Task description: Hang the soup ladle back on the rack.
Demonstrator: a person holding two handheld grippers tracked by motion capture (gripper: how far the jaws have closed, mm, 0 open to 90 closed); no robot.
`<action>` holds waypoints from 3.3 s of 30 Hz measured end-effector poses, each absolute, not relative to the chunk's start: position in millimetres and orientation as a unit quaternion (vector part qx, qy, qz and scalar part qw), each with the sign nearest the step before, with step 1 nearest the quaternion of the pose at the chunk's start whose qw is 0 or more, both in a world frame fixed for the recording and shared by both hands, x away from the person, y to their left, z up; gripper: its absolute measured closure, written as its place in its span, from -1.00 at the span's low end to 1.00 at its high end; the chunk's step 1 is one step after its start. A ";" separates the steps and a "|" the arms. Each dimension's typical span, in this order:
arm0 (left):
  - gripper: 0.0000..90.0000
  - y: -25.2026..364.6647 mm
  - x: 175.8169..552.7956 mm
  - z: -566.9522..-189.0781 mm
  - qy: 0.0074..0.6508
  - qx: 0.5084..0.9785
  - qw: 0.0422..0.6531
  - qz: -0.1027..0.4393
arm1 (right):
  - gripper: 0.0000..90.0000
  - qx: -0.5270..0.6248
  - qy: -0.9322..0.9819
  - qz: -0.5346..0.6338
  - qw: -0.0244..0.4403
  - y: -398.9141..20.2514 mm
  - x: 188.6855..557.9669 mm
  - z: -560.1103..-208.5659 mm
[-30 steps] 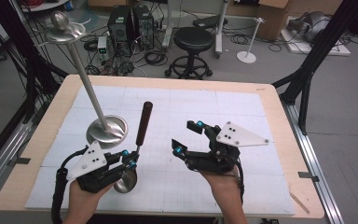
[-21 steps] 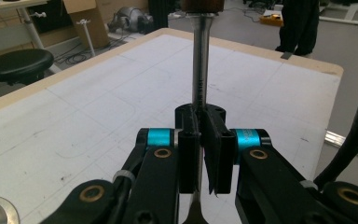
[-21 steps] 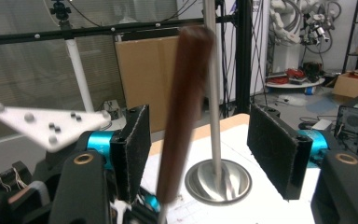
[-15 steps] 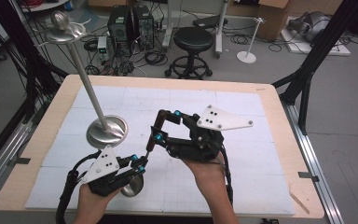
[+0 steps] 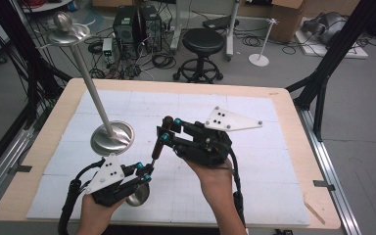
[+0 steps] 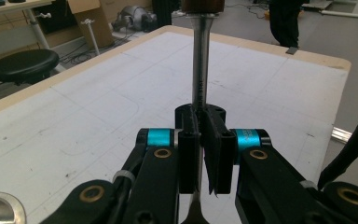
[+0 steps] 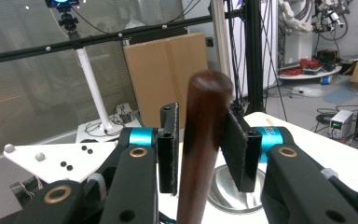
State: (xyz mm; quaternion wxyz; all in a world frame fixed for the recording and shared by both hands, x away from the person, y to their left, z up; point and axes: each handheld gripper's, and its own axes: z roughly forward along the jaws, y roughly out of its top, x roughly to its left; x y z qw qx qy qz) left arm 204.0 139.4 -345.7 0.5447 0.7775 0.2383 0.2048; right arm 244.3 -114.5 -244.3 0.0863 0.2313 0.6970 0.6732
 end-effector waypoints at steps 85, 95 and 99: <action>0.63 173.8 233.6 -296.4 0.127 0.756 0.639 0.069 | -0.51 0.122 0.683 0.719 0.040 -146.7 236.2 -248.9; 0.64 190.3 238.8 -286.9 0.214 0.738 0.625 0.137 | -0.62 0.220 0.706 0.655 0.153 -189.4 213.9 -286.4; 0.64 200.5 241.6 -280.9 0.237 0.728 0.623 0.158 | -0.63 0.268 0.700 0.635 0.186 -206.0 206.3 -309.7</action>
